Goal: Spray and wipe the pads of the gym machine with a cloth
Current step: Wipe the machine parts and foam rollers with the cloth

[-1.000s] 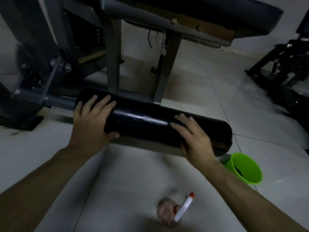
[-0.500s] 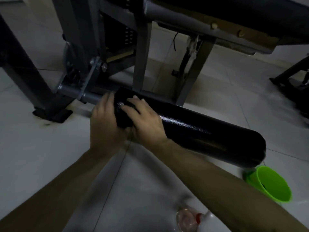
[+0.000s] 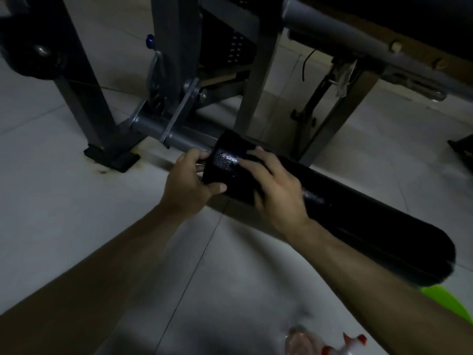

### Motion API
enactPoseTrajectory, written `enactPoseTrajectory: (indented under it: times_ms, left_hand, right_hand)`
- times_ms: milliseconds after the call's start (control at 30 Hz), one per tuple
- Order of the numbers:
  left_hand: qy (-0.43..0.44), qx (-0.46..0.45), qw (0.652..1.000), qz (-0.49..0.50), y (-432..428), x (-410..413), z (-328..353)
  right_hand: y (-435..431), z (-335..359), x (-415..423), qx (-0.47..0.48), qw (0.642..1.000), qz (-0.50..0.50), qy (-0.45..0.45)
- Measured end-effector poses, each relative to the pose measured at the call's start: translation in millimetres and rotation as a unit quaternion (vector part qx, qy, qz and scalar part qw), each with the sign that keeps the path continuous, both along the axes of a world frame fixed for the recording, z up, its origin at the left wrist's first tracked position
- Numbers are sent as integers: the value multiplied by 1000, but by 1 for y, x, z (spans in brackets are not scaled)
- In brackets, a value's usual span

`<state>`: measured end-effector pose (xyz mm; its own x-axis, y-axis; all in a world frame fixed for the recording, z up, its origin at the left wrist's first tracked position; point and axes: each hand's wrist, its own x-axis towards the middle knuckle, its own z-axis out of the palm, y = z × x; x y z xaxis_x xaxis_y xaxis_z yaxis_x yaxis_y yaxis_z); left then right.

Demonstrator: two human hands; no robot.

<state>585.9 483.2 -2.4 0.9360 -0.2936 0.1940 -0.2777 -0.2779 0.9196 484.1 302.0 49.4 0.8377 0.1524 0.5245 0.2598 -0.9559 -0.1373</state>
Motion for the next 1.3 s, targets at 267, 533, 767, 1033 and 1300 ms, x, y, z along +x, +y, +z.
enactPoseTrajectory:
  times_ms: [267, 533, 767, 1033, 1300]
  left_hand:
    - [1, -25, 999, -32, 3, 2, 11]
    - [86, -60, 994, -36, -4, 13, 15]
    - [118, -89, 987, -58, -2, 12, 22]
    - [107, -84, 990, -25, -9, 6, 28]
    - [-1, -32, 997, -74, -2, -2, 29]
  right_hand:
    - [20, 24, 34, -72, 994, 66, 52]
    - [-10, 12, 5, 1, 1000, 14, 20]
    - [28, 26, 42, -66, 992, 77, 71]
    - [-50, 9, -43, -31, 999, -17, 21]
    - [47, 15, 53, -9, 998, 53, 24]
